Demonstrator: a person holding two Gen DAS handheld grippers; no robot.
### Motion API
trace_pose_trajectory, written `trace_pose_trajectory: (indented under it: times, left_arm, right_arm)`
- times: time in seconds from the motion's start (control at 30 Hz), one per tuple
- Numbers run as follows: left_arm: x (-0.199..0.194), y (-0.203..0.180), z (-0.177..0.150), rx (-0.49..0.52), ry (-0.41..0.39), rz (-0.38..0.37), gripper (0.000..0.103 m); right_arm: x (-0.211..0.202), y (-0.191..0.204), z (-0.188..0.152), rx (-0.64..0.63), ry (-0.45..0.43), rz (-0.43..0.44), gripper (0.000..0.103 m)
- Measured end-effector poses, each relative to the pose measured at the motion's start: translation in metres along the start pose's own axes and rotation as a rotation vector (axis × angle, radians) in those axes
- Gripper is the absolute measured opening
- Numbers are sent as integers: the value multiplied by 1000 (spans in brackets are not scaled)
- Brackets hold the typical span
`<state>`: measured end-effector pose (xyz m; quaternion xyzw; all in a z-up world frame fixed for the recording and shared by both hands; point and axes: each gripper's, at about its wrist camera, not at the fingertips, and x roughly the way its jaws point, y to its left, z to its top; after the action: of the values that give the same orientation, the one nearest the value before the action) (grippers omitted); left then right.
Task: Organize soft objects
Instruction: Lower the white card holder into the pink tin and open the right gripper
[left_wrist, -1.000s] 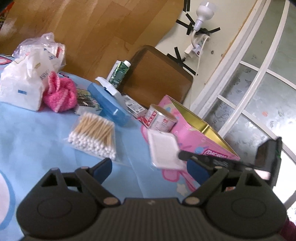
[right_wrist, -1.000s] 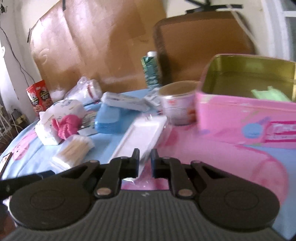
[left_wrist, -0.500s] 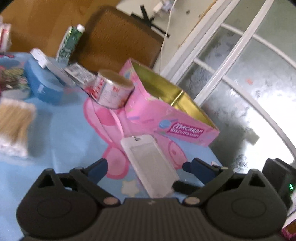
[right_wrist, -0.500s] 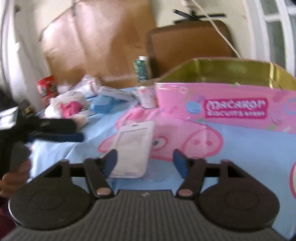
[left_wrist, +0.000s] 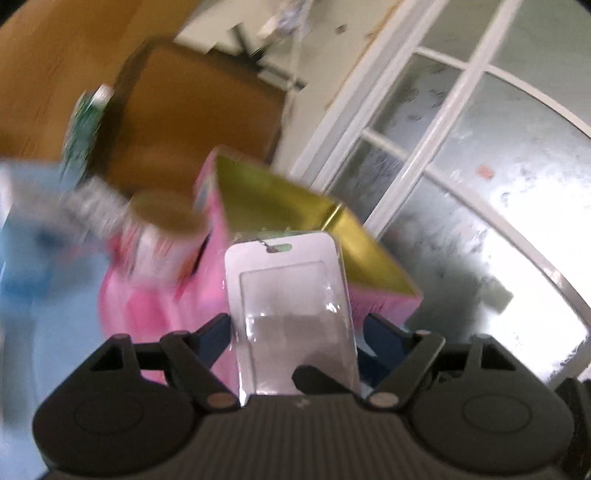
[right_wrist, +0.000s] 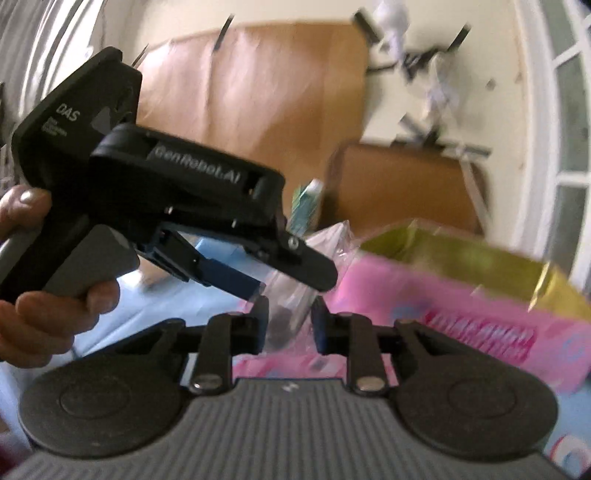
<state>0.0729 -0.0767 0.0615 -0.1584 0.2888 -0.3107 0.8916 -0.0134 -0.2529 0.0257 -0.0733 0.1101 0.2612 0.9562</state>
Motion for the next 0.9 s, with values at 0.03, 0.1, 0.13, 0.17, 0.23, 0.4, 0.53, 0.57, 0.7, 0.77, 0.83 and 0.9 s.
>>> trace_pose_trajectory:
  times: [0.03,0.1,0.13,0.17,0.23,0.4,0.53,0.57,0.7,0.77,0.83,0.9]
  left_arm:
    - [6,-7,8,32,-13,-2,80]
    - [22,-17,22,77,-28,-4,80]
    - [32,-20,29,91,-32,-7,80]
    - [41,-23,35,100,-34,-10,80]
    - [60,-27,46,109,-32,-12,80]
    - [101,-30,56,124,-11,16,86]
    - [112,-28,55,153,-21,81,87]
    - [108,-27,53,150,-29,88,87]
    - [64,-20,38,157,-71,52,88]
    - [36,-14,22,165,-92,30,90]
    - [9,-8,2,178,-103,23,92]
    - [-14,0,-21,191,-105,45,92]
  right_arm:
    - [1,-3,4,-4,-27,-26,28]
    - [3,-14,11,-6,-69,-81,28]
    - [6,-19,15,-4,-87,-106,28]
    - [8,-28,17,1,-97,-127,28]
    - [19,-48,22,31,-105,-170,28]
    - [43,-91,29,99,-95,-232,29]
    - [68,-110,29,133,-69,-283,35]
    - [71,-109,28,125,-63,-316,43]
    - [65,-113,18,188,-68,-406,49]
    - [53,-111,15,241,-96,-392,49]
    - [42,-102,13,248,-125,-381,49]
    - [35,-89,12,244,-143,-354,49]
